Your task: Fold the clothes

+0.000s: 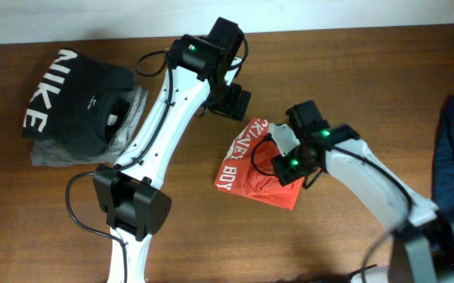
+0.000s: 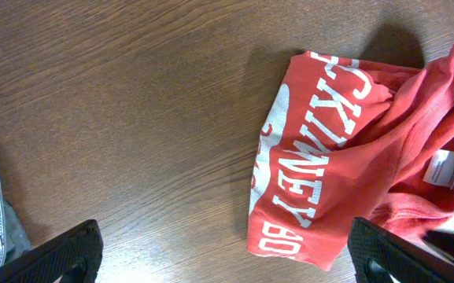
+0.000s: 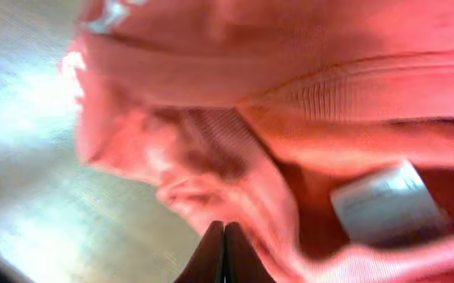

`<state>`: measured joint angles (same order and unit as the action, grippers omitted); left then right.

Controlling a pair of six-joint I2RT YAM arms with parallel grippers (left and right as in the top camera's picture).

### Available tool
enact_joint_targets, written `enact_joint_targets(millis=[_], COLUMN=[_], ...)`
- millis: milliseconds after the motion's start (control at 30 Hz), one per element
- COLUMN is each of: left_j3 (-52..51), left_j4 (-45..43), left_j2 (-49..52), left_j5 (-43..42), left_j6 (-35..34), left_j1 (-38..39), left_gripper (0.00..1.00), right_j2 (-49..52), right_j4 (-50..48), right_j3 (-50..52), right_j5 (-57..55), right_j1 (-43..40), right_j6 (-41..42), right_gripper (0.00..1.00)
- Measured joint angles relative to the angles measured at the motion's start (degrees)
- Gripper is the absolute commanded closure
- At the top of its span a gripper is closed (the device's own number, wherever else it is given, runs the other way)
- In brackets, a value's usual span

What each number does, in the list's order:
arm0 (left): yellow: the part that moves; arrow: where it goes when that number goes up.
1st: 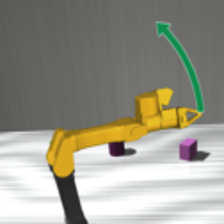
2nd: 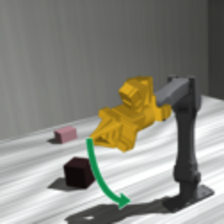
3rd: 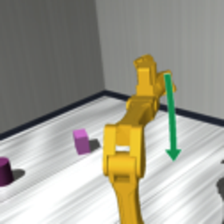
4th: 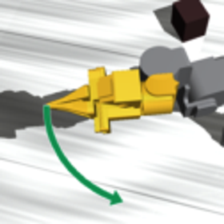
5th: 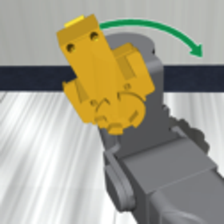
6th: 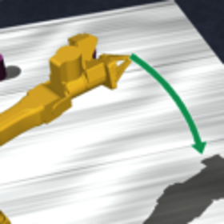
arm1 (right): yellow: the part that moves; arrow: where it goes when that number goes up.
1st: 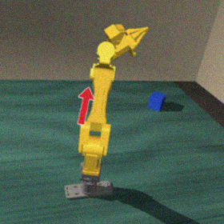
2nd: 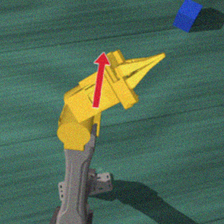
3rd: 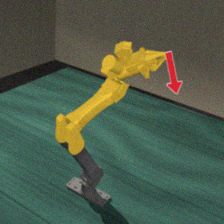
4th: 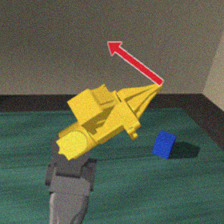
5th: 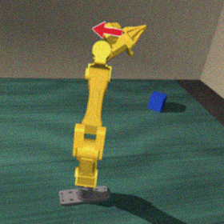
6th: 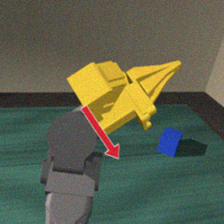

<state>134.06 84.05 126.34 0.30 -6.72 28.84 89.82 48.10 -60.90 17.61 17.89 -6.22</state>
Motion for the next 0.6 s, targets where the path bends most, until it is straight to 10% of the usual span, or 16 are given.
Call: enact_joint_targets(millis=[133, 600], left_j3=[0.00, 0.00], left_j4=[-0.17, -0.83], left_j2=[0.00, 0.00], left_j5=[0.00, -0.02], left_j6=[0.00, 0.00], left_j1=[0.00, 0.00], left_gripper=[0.01, 0.01], right_j2=[-5.16, 5.95], right_j4=[1.29, -4.59], right_j3=[-0.02, -0.02], right_j5=[0.04, 0.04], right_j1=[0.00, 0.00], right_j6=[0.20, -0.02], right_gripper=[0.71, 0.63])
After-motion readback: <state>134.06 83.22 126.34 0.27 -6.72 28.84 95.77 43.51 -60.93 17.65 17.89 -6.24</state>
